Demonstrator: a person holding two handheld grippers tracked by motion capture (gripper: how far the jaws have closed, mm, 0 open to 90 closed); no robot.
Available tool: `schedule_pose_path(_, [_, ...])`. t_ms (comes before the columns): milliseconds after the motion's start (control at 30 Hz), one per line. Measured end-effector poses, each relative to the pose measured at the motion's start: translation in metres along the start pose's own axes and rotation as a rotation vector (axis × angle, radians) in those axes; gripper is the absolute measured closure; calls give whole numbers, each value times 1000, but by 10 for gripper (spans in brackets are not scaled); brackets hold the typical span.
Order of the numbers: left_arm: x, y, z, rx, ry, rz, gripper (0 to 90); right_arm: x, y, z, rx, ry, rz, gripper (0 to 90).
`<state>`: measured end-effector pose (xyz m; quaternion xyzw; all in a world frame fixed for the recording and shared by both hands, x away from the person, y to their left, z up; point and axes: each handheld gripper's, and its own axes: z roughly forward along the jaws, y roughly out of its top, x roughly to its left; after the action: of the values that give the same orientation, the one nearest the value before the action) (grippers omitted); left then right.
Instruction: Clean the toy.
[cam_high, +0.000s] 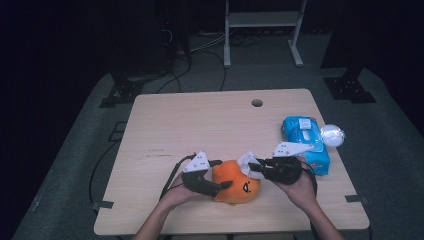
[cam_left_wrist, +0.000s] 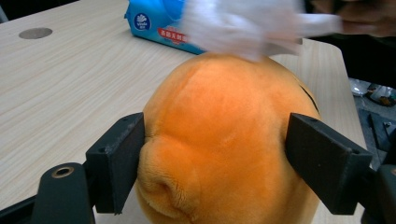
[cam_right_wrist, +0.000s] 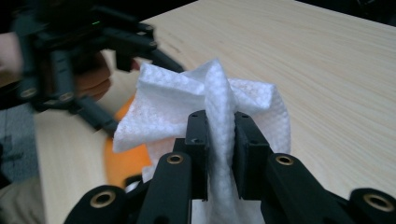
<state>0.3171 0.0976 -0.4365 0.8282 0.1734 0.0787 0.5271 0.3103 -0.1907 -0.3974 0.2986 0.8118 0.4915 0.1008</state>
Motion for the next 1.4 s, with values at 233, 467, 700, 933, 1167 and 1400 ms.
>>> schedule_pose_path(233, [4, 3, -3, 55, -51, -53, 83, 14, -14, 19, 69, 28, -44, 781])
schedule_pose_path(467, [1, 0, 8, 88, -131, -87, 65, 30, -20, 8, 74, 66, -113, 781])
schedule_pose_path(700, [5, 0, 5, 26, -96, -62, 245, 21, -14, 6, 52, 34, -85, 773])
schedule_pose_path(933, [-2, 9, 0, -39, 80, 142, 308, 13, 6, 1, -47, -8, -47, 769])
schedule_pose_path(1167, [8, -6, -6, -30, 47, 61, 248, 8, -1, 23, -7, 5, -35, 768])
schedule_pose_path(1400, [14, -16, -15, -25, 30, 27, 244, -2, -15, 21, 17, -1, 19, 767])
